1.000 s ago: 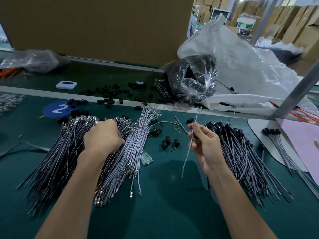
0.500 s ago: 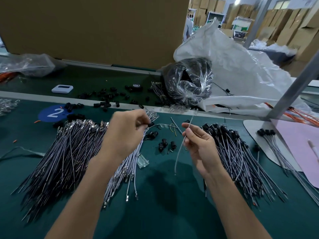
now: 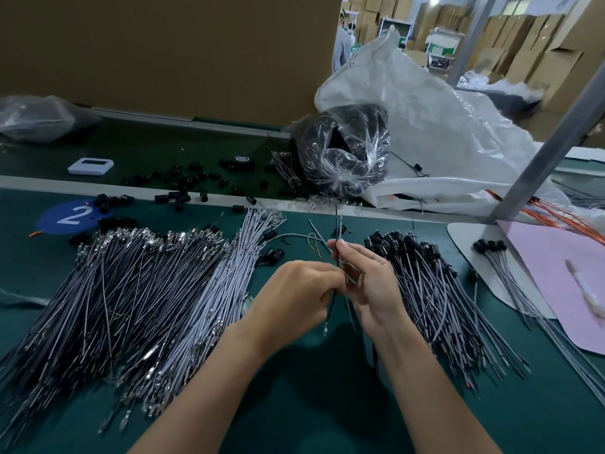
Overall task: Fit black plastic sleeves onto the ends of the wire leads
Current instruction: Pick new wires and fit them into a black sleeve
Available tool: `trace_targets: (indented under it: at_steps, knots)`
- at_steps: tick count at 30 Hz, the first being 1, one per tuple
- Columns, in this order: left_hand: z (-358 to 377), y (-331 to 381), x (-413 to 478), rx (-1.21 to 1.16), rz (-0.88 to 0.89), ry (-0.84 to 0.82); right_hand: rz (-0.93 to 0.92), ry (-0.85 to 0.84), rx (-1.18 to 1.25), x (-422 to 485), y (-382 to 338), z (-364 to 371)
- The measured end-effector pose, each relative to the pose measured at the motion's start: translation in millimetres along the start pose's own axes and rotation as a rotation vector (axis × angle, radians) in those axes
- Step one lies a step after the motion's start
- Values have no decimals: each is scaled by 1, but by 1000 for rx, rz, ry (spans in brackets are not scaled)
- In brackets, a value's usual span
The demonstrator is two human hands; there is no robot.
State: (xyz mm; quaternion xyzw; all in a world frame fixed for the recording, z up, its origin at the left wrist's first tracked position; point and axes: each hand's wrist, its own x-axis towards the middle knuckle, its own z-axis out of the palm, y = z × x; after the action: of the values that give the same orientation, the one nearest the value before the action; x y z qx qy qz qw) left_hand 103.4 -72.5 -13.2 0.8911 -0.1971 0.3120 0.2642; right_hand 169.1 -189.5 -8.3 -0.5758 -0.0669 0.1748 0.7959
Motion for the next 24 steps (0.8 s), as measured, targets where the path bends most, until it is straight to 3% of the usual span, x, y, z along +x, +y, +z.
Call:
trace_targets:
  at_steps: [6,11,14,18,24]
  knots:
    - [9,8,0,-213,-93,30,-52,-8,22,2,3,-2]
    - [-5,-1,6,-534,-602,486,-139,-41,-65,3,6,-2]
    - [-11,-12,5,-761,-817,503,-191,-116,-162,1,8,-1]
    - [-13,-10,6,-878,-835,446,-233,-201,-254,-1,9,1]
    - [-14,-10,6,-879,-834,466,-240,-181,-302,-1,9,2]
